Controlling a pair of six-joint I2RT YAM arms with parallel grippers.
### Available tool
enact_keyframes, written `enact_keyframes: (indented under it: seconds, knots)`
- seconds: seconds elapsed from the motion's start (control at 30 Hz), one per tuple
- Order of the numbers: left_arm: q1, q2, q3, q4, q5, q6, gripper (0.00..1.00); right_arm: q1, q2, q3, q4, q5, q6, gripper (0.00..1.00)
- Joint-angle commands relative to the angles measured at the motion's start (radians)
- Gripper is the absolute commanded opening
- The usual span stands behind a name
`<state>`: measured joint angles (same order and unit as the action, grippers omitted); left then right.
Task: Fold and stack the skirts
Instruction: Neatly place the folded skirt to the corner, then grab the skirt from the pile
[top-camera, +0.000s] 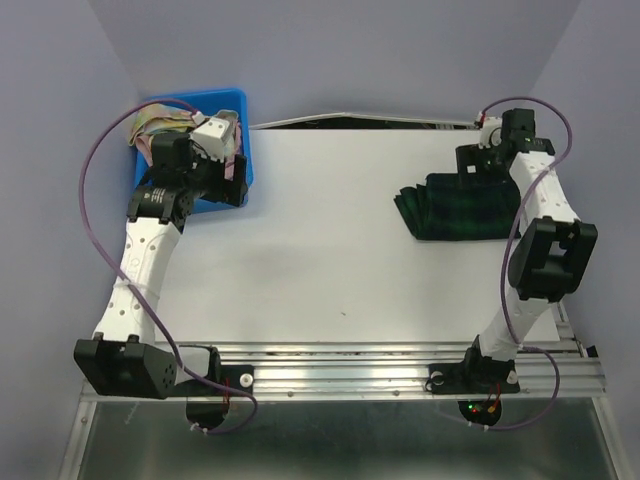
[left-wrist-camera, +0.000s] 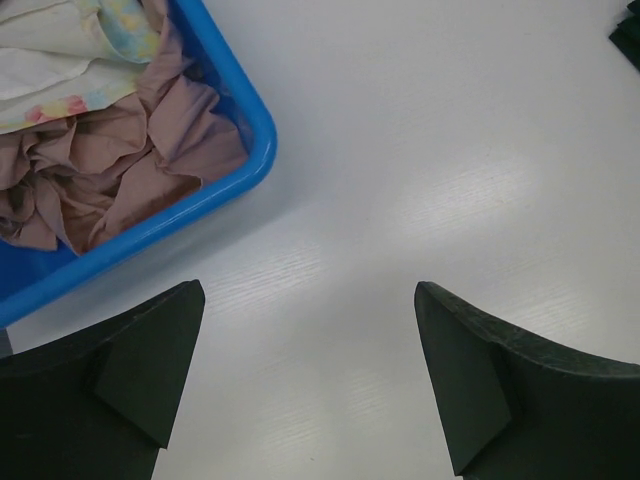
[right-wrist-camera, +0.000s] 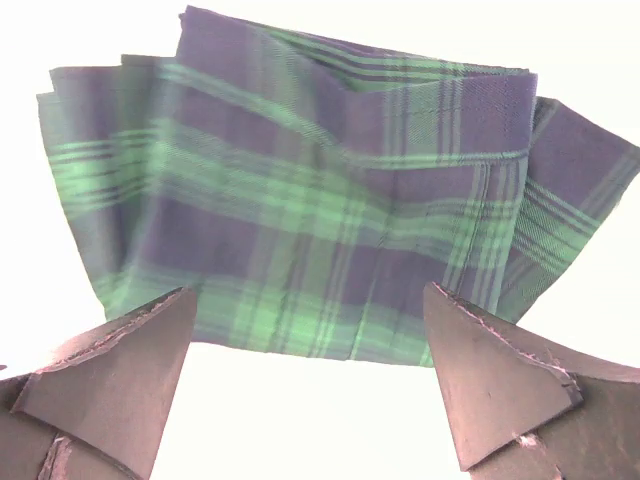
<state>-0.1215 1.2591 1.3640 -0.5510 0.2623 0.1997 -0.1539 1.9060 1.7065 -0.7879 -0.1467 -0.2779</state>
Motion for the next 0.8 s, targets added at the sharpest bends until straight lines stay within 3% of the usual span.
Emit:
enact_keyframes:
  seconds: [0.0,0.3,0.5,0.6,0.77]
  knots:
    - [0.100,-0.052,0.034,0.011,0.061,0.006,0.98,-0.007,-0.136,0.021,-0.102,-0.126,-0.006,1.00]
    - [0.321,-0.053,-0.002,0.077,0.091,-0.006,0.98,-0.007,-0.419,-0.263,-0.169,-0.329,0.011,1.00]
    - [0.519,0.137,0.127,0.086,0.282,-0.022,0.95,-0.007,-0.513,-0.439,-0.160,-0.329,0.011,1.00]
    - [0.583,0.275,0.216,0.095,0.349,-0.104,0.90,-0.007,-0.528,-0.475,-0.160,-0.330,0.005,1.00]
    - [0.600,0.339,0.157,0.386,0.330,-0.194,0.89,-0.007,-0.533,-0.522,-0.128,-0.390,-0.006,1.00]
